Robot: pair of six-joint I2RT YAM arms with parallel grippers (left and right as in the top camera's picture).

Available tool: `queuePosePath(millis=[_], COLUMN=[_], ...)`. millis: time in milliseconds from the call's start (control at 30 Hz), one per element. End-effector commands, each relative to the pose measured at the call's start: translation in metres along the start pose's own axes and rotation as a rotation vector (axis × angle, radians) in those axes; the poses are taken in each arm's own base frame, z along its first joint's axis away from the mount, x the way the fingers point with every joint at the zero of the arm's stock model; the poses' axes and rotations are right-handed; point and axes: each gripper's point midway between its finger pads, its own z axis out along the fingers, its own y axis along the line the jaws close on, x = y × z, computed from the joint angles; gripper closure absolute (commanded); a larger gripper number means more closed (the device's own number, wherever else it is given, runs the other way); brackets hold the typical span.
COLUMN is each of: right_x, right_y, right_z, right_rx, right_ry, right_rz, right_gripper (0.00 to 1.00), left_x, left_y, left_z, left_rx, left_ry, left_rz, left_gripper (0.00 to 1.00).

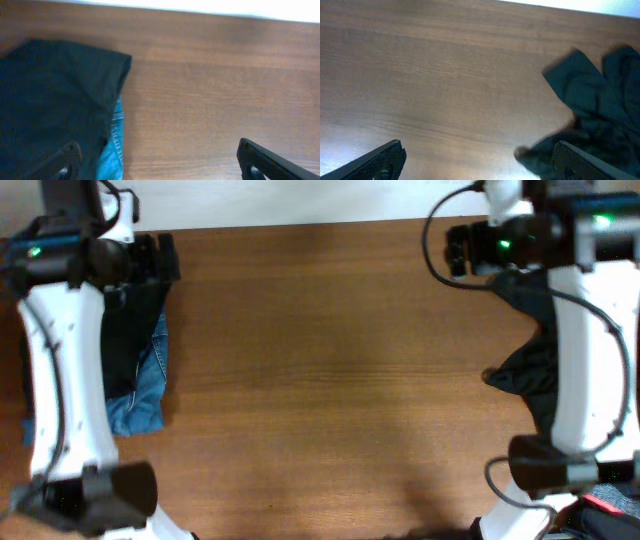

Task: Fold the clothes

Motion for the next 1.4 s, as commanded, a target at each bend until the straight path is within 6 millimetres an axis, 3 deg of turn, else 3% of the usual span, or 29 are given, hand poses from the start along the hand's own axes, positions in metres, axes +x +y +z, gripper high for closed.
queuePosePath(millis=[0, 300, 567, 733, 867, 1100, 1367], right_x=[0.005, 0.024, 0.044, 0.051, 0.064, 0.109, 0.171], right_y=[-0.005, -0.005, -0.001, 0.000, 0.001, 0.004, 0.010], right_z=[-0.045, -0.103, -0.127, -0.125, -0.113, -0.088, -0.073], right_rx=[0.033, 0.073, 0.073, 0.070, 0.064, 0.057, 0.060], right_ry=[-0.073, -0.154, -0.155, -0.128, -0.065, 0.033, -0.061], right_rz=[0.035, 0.033, 0.036, 0.046, 0.063, 0.073, 0.114], right_gripper=[0.01, 0.01, 0.01, 0.01, 0.01, 0.01, 0.01], left_x=[0.005, 0.038, 0.078, 0.105, 0.125, 0.153, 0.179], left_y=[-0.008, -0.035, -0.036, -0.035, -0.033, -0.030, -0.027], left_z=[-0.029, -0.034, -0.039, -0.050, -0.062, -0.074, -0.070], left_rx=[-0.022, 0.019, 0.031, 0.036, 0.036, 0.029, 0.025], left_ry=[-0.030, -0.015, -0.084, -0.144, -0.164, -0.155, -0.059], left_rz=[0.022, 0.098, 0.107, 0.106, 0.108, 0.107, 0.103], left_gripper=[0.01, 0.01, 0.01, 0.01, 0.01, 0.01, 0.01])
